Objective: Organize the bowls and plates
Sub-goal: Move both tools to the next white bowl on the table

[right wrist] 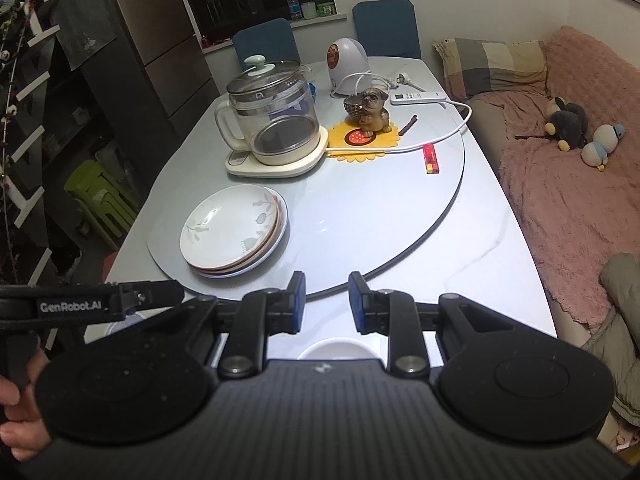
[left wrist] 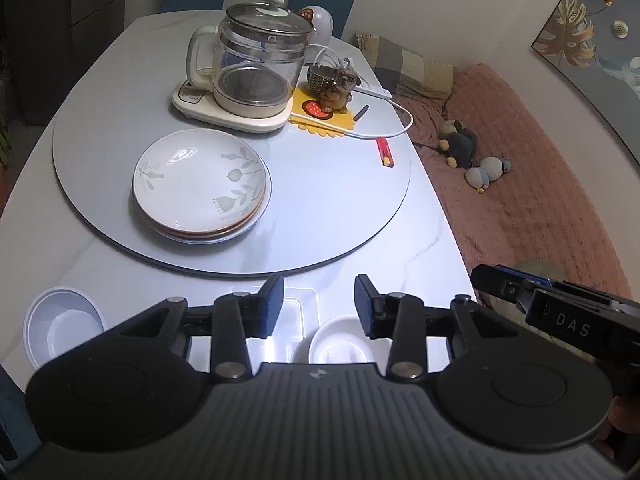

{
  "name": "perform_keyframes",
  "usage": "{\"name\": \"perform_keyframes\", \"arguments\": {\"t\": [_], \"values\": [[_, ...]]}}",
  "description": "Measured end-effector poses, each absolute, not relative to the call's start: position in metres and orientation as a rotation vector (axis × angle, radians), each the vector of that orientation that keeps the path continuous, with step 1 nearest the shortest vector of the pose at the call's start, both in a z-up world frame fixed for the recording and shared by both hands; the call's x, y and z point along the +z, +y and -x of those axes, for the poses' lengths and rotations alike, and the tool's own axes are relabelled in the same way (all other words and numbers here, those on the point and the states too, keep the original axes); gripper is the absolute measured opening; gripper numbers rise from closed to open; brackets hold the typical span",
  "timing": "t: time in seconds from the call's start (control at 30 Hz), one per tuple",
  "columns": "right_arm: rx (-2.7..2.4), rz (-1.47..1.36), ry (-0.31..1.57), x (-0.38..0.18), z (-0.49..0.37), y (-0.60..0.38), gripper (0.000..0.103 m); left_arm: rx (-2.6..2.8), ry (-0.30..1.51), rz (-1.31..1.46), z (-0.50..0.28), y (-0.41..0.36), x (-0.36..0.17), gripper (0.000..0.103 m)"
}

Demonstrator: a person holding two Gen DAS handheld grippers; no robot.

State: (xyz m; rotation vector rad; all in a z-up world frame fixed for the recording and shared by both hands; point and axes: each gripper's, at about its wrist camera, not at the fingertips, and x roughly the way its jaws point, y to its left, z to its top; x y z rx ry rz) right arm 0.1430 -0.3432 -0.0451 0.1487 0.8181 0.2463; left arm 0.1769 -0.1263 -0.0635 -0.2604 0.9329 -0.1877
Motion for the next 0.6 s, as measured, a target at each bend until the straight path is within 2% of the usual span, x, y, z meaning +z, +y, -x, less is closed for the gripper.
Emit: {"name": "perform_keyframes", "arguments": {"t": [0.03, 0.1, 0.13, 0.6], "values": [[0.243, -0.152, 0.823, -0.047, -0.144, -0.345, 0.029, -0.193, 0.940, 0.258, -0.179, -0.128, -0.066, 0.053], [0.234, -0.165, 0.830, -0.050, -0.148, -0.350, 0.046, -0.193, 0.957, 0.255, -0.184, -0.131, -0.072, 0.058], [0.228, -0.169, 0.836, -0.053, -0.150, -0.352, 0.048, -0.192, 0.970, 0.259, -0.187, -0.132, -0.077, 0.058], [0.251, -0.225, 0.998, -0.105, -0.174, -0.376, 0.049, -0.171, 1.126, 0.344, -0.207, -0.143, -0.149, 0.060]]}}
